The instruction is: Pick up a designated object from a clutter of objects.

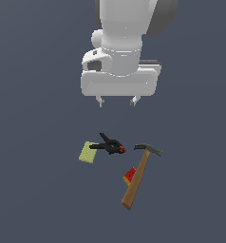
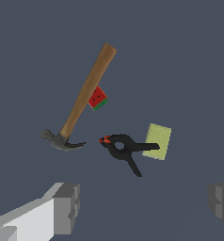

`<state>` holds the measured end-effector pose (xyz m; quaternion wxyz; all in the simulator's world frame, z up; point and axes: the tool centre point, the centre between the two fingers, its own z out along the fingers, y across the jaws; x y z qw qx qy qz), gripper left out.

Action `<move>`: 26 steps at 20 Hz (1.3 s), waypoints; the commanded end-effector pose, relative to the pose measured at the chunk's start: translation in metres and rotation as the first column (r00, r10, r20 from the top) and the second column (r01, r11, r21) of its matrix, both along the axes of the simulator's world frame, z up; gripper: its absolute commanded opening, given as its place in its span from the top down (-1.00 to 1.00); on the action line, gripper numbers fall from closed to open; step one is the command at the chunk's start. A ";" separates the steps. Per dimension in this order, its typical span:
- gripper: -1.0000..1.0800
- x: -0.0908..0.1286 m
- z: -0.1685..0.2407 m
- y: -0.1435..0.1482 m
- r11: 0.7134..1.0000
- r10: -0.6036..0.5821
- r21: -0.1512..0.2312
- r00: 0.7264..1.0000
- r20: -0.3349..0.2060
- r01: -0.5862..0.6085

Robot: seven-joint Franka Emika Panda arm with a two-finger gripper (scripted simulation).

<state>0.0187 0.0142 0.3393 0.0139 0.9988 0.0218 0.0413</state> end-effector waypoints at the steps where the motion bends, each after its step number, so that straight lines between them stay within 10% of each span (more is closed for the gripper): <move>1: -0.92 0.000 0.000 0.000 1.000 0.000 0.000 1.000 0.000 0.000; 26: -0.92 0.029 -0.028 -0.007 0.990 -0.142 0.027 0.990 -0.007 0.142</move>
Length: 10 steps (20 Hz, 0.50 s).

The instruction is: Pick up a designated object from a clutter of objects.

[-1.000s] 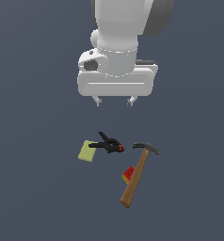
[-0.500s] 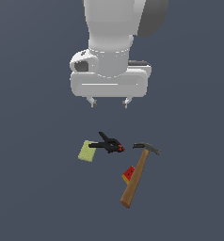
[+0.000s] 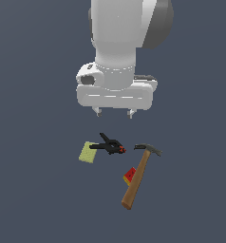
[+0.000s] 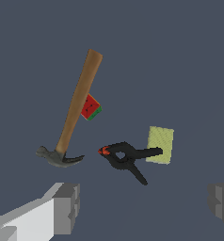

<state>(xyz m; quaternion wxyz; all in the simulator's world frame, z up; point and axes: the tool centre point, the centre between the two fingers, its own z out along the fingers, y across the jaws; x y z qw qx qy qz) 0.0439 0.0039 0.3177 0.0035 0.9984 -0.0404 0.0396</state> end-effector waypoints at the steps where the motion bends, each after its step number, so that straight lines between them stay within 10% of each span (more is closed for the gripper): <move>1: -0.92 0.007 -0.011 0.006 0.999 -0.033 0.003 0.999 -0.005 0.033; 10: -0.92 0.039 -0.067 0.035 0.979 -0.202 0.015 0.979 -0.029 0.203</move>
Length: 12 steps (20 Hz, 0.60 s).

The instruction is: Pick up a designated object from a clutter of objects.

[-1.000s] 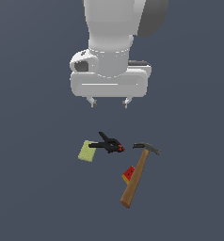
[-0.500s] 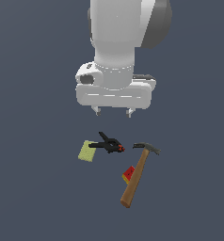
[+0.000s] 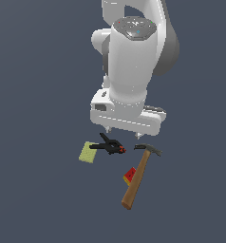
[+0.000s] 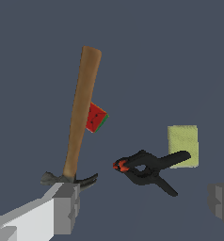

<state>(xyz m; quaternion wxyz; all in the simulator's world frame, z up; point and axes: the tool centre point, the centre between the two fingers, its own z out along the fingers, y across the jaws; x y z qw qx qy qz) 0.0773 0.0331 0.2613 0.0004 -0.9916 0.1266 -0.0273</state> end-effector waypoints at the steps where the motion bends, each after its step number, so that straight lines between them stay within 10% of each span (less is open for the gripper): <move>1: -0.92 0.008 -0.018 0.009 0.999 -0.052 0.003 0.999 -0.007 0.052; 12: -0.92 0.034 -0.099 0.049 0.965 -0.263 0.009 0.964 -0.038 0.264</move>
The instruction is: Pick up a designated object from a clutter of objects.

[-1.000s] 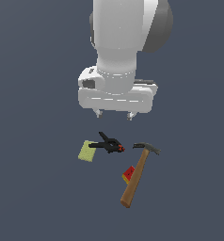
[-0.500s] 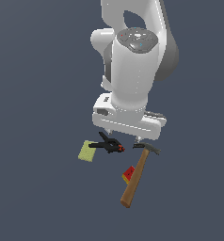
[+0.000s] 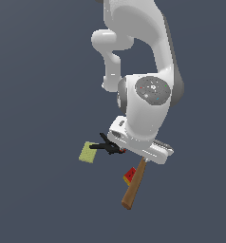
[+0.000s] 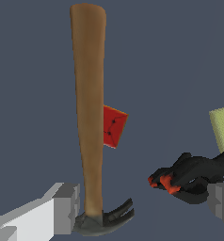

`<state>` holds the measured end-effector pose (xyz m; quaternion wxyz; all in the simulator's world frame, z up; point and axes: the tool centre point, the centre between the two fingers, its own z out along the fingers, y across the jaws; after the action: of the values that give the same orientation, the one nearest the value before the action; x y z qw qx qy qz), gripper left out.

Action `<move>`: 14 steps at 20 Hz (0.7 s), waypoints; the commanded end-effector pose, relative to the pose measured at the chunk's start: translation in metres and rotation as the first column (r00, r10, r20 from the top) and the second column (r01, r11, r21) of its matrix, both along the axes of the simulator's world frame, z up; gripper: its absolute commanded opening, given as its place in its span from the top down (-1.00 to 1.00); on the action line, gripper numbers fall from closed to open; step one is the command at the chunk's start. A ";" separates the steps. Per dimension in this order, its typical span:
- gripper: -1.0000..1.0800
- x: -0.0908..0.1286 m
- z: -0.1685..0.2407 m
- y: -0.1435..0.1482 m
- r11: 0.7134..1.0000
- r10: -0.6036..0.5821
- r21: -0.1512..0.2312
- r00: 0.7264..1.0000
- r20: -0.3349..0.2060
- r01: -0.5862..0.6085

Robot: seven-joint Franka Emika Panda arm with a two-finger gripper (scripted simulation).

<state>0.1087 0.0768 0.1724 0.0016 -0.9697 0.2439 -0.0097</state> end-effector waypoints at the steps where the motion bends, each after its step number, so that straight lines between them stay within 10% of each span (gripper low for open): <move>1: -0.92 0.004 -0.016 0.008 0.999 -0.044 0.001 0.999 -0.005 0.044; 14: -0.92 0.010 -0.058 0.027 0.989 -0.146 0.002 0.989 -0.020 0.146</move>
<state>0.1183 0.1030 0.1155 -0.0001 -0.9502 0.3117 0.0001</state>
